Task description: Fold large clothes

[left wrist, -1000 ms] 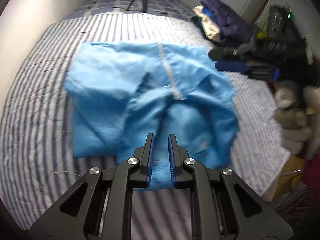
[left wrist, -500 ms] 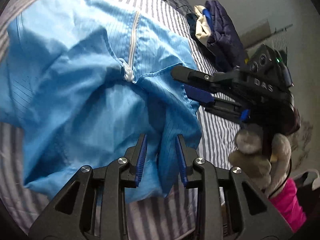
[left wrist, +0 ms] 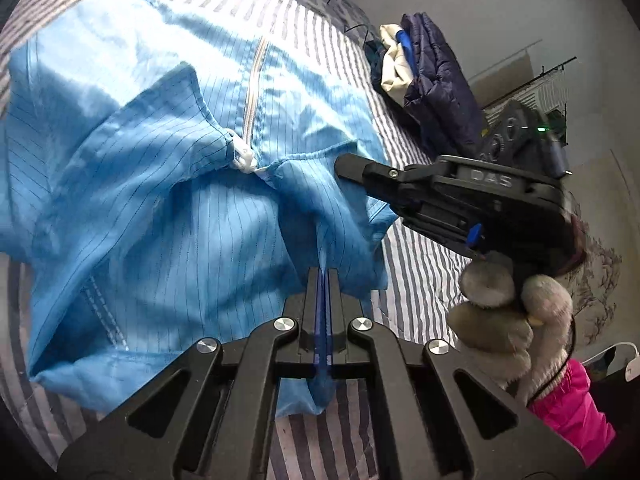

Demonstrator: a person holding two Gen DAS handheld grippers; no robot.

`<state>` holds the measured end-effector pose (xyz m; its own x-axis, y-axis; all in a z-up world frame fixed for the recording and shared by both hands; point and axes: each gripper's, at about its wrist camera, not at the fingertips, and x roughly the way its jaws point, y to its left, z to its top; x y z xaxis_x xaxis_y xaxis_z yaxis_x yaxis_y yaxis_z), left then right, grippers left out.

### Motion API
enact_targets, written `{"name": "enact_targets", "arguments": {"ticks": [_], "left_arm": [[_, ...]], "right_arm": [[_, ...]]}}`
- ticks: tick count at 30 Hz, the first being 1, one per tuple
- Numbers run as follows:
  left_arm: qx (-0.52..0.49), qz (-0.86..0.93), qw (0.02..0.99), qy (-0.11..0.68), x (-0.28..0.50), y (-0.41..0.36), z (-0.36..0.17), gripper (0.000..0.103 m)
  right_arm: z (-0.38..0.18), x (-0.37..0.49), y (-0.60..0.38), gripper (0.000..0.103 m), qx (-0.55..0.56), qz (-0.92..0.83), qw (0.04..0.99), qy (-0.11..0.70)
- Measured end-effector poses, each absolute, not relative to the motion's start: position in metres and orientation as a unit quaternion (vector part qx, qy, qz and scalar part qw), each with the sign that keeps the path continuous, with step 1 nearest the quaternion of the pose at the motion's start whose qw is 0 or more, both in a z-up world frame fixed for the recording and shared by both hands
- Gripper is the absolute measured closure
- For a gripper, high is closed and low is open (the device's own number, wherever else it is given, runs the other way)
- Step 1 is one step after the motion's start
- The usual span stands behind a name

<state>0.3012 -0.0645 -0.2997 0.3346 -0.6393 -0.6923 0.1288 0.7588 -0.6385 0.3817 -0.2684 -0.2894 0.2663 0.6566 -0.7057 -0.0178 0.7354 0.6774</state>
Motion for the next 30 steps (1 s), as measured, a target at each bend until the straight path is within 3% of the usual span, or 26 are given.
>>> {"name": "enact_targets", "arguments": {"ticks": [9,11,12,13,15,22,30], "left_arm": [[-0.209,-0.245,0.791,0.52,0.292,-0.06,-0.287,0.103],[-0.185,-0.243,0.792,0.529,0.291,-0.053,-0.275,0.103],[-0.18,-0.245,0.797,0.521,0.289,-0.045,-0.269,0.103],[-0.169,-0.237,0.811,0.508,0.289,-0.036,-0.26,0.099],[-0.157,-0.199,0.835,0.489,0.296,-0.013,-0.248,0.093],[-0.146,-0.086,0.867,0.47,0.343,0.059,-0.252,0.093],[-0.138,-0.064,0.831,0.534,0.359,0.077,-0.316,0.093]], "right_arm": [[-0.285,0.385,-0.269,0.103,0.213,0.187,0.78,0.558],[-0.279,0.383,-0.263,0.093,0.192,0.183,0.789,0.554],[-0.272,0.381,-0.264,0.076,0.178,0.18,0.796,0.55],[-0.266,0.378,-0.267,0.071,0.178,0.182,0.802,0.54],[-0.257,0.373,-0.274,0.071,0.185,0.194,0.808,0.525],[-0.252,0.366,-0.286,0.071,0.166,0.172,0.825,0.511],[-0.281,0.366,-0.275,0.072,0.095,0.163,0.81,0.554]]}}
